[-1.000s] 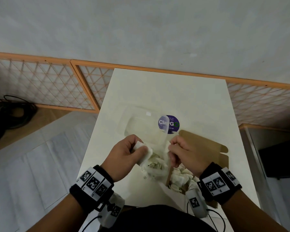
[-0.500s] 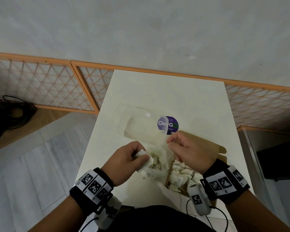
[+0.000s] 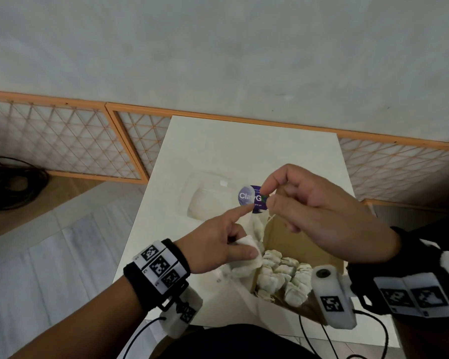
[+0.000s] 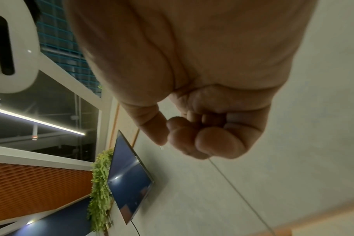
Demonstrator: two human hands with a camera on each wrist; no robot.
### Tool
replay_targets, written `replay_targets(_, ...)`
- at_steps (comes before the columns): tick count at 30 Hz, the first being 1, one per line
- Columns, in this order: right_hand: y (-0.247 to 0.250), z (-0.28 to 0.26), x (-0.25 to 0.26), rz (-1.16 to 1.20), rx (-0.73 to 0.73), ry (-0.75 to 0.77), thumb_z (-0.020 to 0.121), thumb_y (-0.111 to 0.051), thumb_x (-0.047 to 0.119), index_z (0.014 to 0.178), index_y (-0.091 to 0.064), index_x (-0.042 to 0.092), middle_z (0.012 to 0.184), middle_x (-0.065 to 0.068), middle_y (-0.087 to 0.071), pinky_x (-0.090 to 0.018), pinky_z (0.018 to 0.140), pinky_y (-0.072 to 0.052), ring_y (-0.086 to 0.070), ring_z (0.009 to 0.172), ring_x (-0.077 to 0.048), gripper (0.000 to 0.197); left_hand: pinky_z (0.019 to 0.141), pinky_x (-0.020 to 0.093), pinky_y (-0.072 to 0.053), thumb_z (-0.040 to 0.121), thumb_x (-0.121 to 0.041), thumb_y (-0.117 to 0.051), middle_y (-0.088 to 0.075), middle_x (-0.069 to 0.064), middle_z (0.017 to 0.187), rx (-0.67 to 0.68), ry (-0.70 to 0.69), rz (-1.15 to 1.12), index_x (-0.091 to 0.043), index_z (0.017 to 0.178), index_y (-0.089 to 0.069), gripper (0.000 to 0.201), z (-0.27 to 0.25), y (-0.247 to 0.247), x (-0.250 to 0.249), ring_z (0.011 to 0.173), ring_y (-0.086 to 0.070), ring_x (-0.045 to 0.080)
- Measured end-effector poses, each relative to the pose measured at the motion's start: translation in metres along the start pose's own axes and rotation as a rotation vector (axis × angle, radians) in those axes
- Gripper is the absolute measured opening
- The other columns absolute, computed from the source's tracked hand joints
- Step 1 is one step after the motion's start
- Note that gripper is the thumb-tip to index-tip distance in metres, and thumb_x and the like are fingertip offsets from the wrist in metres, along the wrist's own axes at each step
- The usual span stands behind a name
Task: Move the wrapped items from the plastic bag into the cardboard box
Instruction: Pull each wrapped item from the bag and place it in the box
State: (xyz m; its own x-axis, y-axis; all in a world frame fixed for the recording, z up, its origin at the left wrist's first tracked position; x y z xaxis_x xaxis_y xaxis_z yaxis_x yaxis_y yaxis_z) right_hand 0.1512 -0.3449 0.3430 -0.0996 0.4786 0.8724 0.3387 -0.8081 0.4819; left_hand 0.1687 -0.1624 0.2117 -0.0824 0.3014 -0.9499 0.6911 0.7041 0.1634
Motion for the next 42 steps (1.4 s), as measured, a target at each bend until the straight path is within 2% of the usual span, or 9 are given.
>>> replay_targets(3,0.010,-0.004,0.021,-0.024,0.013,0.062,0.103,-0.058,0.024,0.109,-0.063,0.029,0.073,-0.015,-0.059,-0.041,0.068,-0.048,-0.054,0.070,-0.036,0.009,0.066,0.017,-0.042,0.091,-0.012,-0.078,-0.053,-0.015,0.063,0.012,-0.030,-0.007,-0.038,0.159,-0.028,0.087,0.001,0.002,-0.008,0.061,-0.049,0.004)
replay_targets(8,0.024,-0.011,0.037,-0.033,0.056,0.142,0.102,-0.059,0.026,0.109,-0.064,0.025,0.070,-0.010,-0.057,-0.022,0.062,-0.046,-0.054,0.064,-0.025,0.008,0.080,0.040,-0.048,0.091,-0.013,-0.076,-0.059,0.030,0.088,0.124,-0.073,-0.085,-0.029,0.138,-0.059,0.053,-0.006,0.000,-0.014,0.078,-0.055,0.027)
replay_targets(12,0.034,-0.014,0.034,0.019,0.015,0.170,0.103,-0.060,0.018,0.108,-0.066,0.021,0.068,0.002,-0.058,-0.024,0.062,-0.046,-0.054,0.061,-0.014,0.008,0.087,0.040,-0.053,0.090,-0.008,-0.077,-0.073,0.010,0.097,0.094,-0.066,-0.147,-0.009,0.107,-0.070,0.018,-0.007,-0.009,-0.017,0.089,-0.065,0.020)
replay_targets(18,0.048,-0.002,-0.015,-0.053,-0.141,0.062,0.102,-0.060,0.017,0.103,-0.067,0.025,0.067,0.003,-0.060,-0.021,0.061,-0.046,-0.056,0.060,-0.012,0.010,0.086,0.038,-0.057,0.090,-0.011,-0.076,-0.076,0.021,0.103,0.030,-0.061,-0.170,-0.018,0.098,-0.076,0.010,-0.006,-0.015,-0.014,0.089,-0.070,0.021)
replay_targets(21,0.046,0.004,-0.059,-0.115,-0.176,-0.108,0.102,-0.060,0.023,0.116,-0.066,0.029,0.097,0.012,-0.071,-0.026,0.070,-0.054,-0.068,0.071,-0.009,0.016,0.085,0.040,-0.058,0.091,-0.010,-0.076,-0.076,0.020,0.102,-0.023,-0.050,-0.155,-0.011,0.099,-0.076,0.008,-0.006,-0.013,-0.010,0.089,-0.072,0.023)
replay_targets(24,0.033,0.002,-0.091,-0.235,-0.182,-0.200,0.101,-0.061,0.032,0.139,-0.057,0.032,0.131,0.015,-0.061,-0.013,0.072,-0.050,-0.068,0.080,-0.005,0.038,0.088,0.051,-0.058,0.089,-0.015,-0.078,-0.076,0.021,0.101,-0.108,-0.036,-0.148,-0.007,0.098,-0.075,0.012,-0.004,-0.008,-0.005,0.089,-0.072,0.027)
replay_targets(28,0.003,-0.007,-0.091,-0.059,-0.244,-0.128,0.097,-0.070,0.028,0.123,-0.068,0.032,0.111,0.014,-0.070,-0.022,0.067,-0.052,-0.063,0.072,-0.012,0.026,0.084,0.053,-0.058,0.087,-0.018,-0.080,-0.077,0.019,0.095,-0.196,0.009,-0.124,-0.005,0.095,-0.074,0.016,0.000,0.001,0.002,0.084,-0.072,0.025)
replay_targets(34,-0.039,0.002,-0.094,-0.035,-0.057,-0.094,0.092,-0.076,0.039,0.109,-0.074,0.032,0.089,0.021,-0.071,-0.019,0.072,-0.053,-0.067,0.079,-0.002,0.018,0.064,0.028,-0.052,0.091,-0.015,-0.078,-0.074,0.018,0.082,-0.229,-0.004,-0.084,-0.004,0.094,-0.073,0.013,0.005,0.004,-0.002,0.068,-0.065,0.015)
replay_targets(42,-0.032,0.017,-0.111,-0.026,-0.187,-0.163,0.103,-0.062,0.027,0.089,-0.074,0.016,0.072,-0.005,-0.071,-0.034,0.070,-0.053,-0.070,0.064,-0.005,0.021,0.068,0.032,-0.050,0.086,-0.010,-0.082,-0.062,0.026,0.075,-0.347,-0.049,-0.220,-0.015,0.110,-0.070,0.027,0.004,0.011,-0.001,0.067,-0.057,0.025)
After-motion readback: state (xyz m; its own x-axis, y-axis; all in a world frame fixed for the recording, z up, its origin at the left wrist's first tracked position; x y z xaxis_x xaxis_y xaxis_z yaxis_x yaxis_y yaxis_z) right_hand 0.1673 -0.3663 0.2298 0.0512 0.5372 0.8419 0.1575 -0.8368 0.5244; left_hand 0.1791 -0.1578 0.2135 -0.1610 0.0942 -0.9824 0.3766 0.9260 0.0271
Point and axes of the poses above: each hand's wrist, its own z-axis towards the middle knuckle, its own y-axis out of the back of the hand, x = y × z, the point moved 3 cm from there along z, towards the middle knuckle
